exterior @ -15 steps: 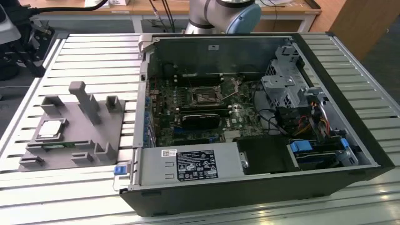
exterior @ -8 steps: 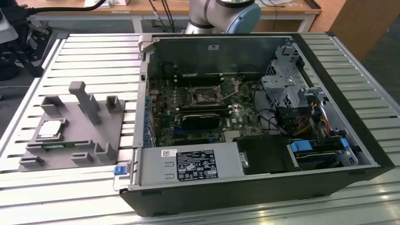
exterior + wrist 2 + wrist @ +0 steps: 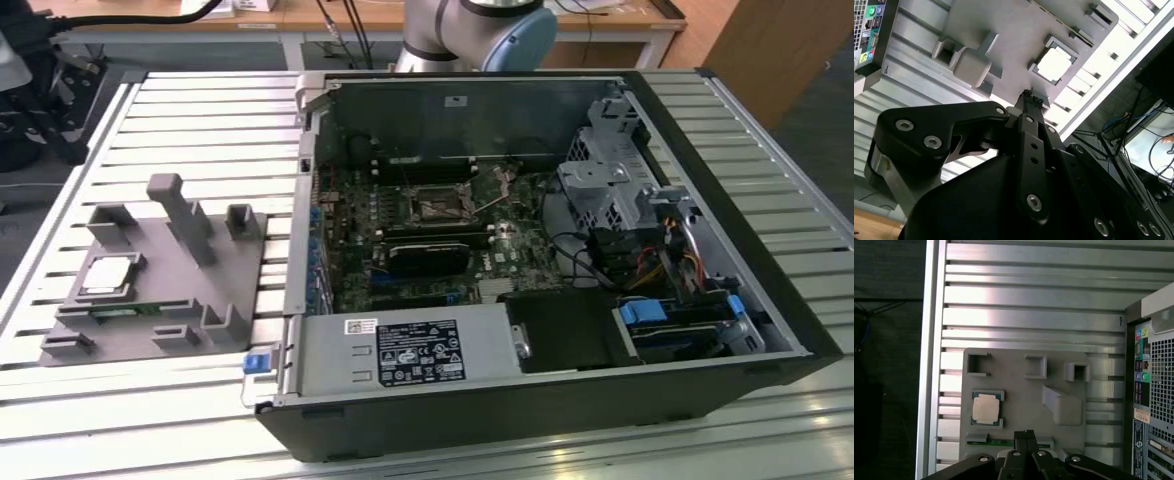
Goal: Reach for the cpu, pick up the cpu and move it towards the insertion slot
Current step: 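Pick up the cpu and move it towards the insertion slot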
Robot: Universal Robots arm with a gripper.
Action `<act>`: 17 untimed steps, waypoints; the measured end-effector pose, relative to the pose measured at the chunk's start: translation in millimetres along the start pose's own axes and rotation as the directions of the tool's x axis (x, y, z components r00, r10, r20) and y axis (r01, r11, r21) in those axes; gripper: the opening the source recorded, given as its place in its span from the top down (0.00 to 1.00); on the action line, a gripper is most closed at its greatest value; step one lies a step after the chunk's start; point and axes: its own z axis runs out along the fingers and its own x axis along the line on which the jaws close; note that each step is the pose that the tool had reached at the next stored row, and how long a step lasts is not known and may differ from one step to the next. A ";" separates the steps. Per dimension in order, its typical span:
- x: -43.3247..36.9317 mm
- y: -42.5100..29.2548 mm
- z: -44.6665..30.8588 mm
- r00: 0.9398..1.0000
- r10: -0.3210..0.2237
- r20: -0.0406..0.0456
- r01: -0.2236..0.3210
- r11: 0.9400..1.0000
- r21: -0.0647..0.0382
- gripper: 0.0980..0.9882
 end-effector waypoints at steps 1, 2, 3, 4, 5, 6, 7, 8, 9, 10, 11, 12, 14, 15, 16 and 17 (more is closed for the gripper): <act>0.4 0.0 0.0 1.000 0.000 0.000 0.000 1.000 0.000 0.99; 0.8 0.0 0.0 1.000 0.000 0.000 0.000 1.000 0.000 0.99; 1.2 0.0 0.1 1.000 0.000 0.000 0.000 1.000 0.000 0.99; 1.6 0.0 0.1 1.000 0.000 0.000 0.000 1.000 0.000 0.99; 2.0 0.1 0.1 1.000 0.000 0.000 0.000 1.000 0.000 0.99; 2.4 0.1 0.1 1.000 0.000 0.000 0.000 1.000 0.000 0.99; 2.8 0.0 0.1 1.000 0.000 0.000 0.000 1.000 0.000 0.99; 3.4 0.1 0.1 1.000 0.000 0.000 0.000 1.000 0.000 0.99; 3.9 0.1 0.1 1.000 0.000 0.000 0.000 1.000 0.000 0.99; 4.1 0.1 0.2 1.000 0.000 0.000 0.000 1.000 0.000 0.99; 4.5 0.1 0.2 1.000 0.000 0.000 0.000 1.000 0.000 0.99; 4.9 0.1 0.2 1.000 0.000 0.000 0.000 1.000 0.000 0.99; 5.5 0.1 0.3 1.000 0.000 0.000 0.000 1.000 0.000 0.99; 5.8 0.1 0.3 1.000 0.000 0.000 0.000 1.000 0.000 0.99; 6.2 0.1 0.4 1.000 0.000 0.000 0.000 1.000 0.000 0.99; 6.5 0.1 0.4 1.000 0.000 0.000 0.000 1.000 0.000 0.99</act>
